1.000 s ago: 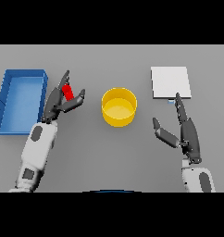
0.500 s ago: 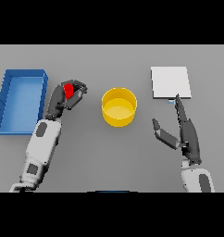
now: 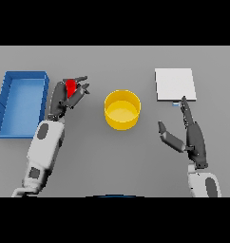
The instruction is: Pick up the red beaker and tilt it to pour out 1 green nut into yellow bowl. Pick up the yellow bowl and place it on the metallic measuring scale.
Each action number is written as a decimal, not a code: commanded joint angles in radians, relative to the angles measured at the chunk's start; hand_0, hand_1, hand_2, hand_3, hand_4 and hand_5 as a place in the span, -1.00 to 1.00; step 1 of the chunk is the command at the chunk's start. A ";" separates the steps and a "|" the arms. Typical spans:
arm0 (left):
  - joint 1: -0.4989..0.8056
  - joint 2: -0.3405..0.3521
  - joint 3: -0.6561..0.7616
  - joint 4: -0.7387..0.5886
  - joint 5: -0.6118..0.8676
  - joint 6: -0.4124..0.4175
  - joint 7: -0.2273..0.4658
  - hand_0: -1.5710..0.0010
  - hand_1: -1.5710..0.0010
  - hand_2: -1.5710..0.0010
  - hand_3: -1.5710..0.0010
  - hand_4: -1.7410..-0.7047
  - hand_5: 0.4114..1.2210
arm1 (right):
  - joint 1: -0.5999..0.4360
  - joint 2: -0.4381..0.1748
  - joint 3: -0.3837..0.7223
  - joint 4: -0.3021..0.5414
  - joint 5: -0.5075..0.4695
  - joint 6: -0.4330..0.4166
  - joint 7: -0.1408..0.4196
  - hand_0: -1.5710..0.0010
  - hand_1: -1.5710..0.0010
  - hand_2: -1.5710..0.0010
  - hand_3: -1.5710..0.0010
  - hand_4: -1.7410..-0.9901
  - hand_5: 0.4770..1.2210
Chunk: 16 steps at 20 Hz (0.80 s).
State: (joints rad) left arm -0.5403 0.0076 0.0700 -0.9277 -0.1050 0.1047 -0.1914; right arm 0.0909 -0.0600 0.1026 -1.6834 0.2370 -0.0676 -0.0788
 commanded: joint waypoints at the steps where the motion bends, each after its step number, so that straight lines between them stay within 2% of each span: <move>1: -0.001 0.007 -0.005 -0.025 -0.002 0.011 0.011 -0.95 -0.95 -0.95 -0.93 -0.90 0.74 | 0.001 0.000 0.003 -0.001 0.005 -0.001 -0.003 1.00 1.00 1.00 1.00 0.28 -0.54; 5: 0.004 0.048 -0.082 -0.128 -0.054 0.010 0.070 -0.98 -0.98 -0.98 -0.97 -0.96 0.74 | 0.000 -0.005 0.009 -0.008 0.019 -0.003 -0.009 1.00 1.00 1.00 1.00 0.28 -0.51; 8: -0.028 0.109 -0.177 -0.158 -0.150 -0.018 0.174 -0.99 -0.99 -0.99 -0.99 -0.98 0.76 | -0.007 -0.006 0.011 -0.001 0.030 -0.009 -0.007 1.00 1.00 1.00 1.00 0.30 -0.49; 12: -0.062 0.142 -0.251 -0.160 -0.212 -0.042 0.243 -0.99 -0.99 -0.99 -0.99 -0.98 0.73 | 0.011 -0.006 0.016 -0.011 0.037 -0.009 -0.004 1.00 1.00 1.00 1.00 0.29 -0.46; 16: -0.122 0.166 -0.319 -0.124 -0.290 -0.038 0.315 -0.99 -0.99 -0.99 -0.99 -0.99 0.74 | -0.006 -0.001 0.023 -0.020 0.042 -0.007 0.031 1.00 1.00 1.00 1.00 0.29 -0.45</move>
State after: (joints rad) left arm -0.6631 0.1735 -0.2493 -1.0520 -0.3929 0.0668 0.1236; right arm 0.0848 -0.0610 0.1260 -1.7037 0.2791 -0.0740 -0.0490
